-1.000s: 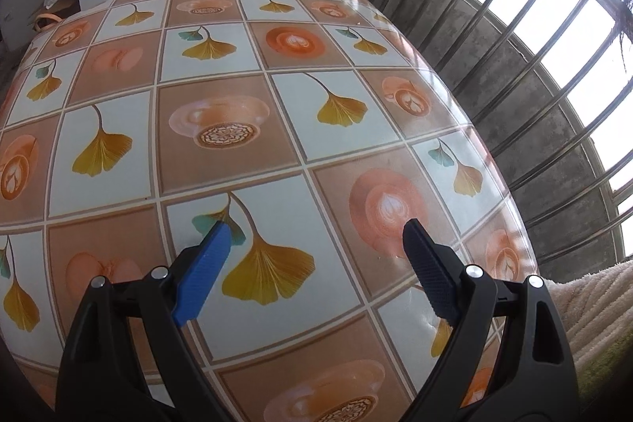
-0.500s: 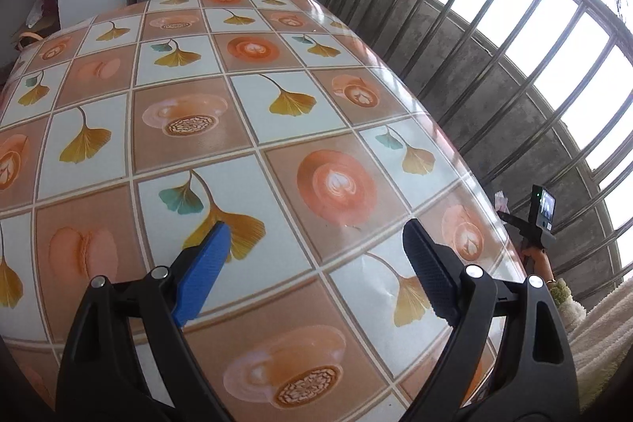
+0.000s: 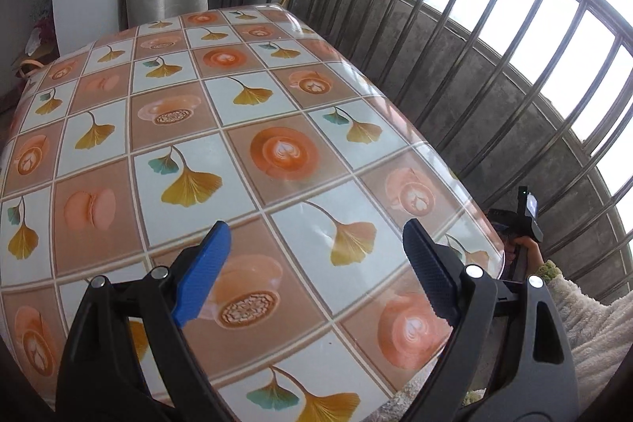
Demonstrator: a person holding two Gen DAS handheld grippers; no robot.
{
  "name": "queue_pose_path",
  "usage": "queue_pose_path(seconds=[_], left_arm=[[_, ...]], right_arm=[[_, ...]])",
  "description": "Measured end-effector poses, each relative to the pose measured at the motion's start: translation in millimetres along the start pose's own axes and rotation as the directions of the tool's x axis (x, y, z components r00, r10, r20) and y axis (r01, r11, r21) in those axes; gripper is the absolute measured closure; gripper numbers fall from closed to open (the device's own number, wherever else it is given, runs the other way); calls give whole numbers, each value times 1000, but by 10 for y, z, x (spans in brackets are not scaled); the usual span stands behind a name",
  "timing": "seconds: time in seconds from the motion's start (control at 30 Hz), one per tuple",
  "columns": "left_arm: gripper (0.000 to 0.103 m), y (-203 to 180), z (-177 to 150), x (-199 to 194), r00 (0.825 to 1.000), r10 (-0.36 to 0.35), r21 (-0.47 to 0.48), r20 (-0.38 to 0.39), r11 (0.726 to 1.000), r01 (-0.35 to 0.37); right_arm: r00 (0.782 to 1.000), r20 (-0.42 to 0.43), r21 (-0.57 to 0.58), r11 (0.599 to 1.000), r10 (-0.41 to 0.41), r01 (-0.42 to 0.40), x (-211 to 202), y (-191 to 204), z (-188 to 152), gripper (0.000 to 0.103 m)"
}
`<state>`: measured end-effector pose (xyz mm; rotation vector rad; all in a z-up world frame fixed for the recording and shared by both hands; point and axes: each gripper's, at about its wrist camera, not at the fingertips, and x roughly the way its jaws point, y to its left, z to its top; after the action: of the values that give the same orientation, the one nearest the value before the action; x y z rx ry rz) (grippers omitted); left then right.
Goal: Collect trash
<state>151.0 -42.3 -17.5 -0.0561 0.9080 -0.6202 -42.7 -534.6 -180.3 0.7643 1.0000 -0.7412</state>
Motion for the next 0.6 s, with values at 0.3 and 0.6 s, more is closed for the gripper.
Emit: queue_pose_path(seconds=[0.3, 0.6], left_arm=[[14, -337, -246, -402, 995, 67, -1, 78, 998, -67], [9, -726, -291, -731, 968, 199, -22, 155, 980, -198]], right_arm=[[961, 196, -139, 976, 195, -170, -1690, 242, -467, 37], [864, 419, -423, 902, 279, -86, -3218, 950, -1581, 6]])
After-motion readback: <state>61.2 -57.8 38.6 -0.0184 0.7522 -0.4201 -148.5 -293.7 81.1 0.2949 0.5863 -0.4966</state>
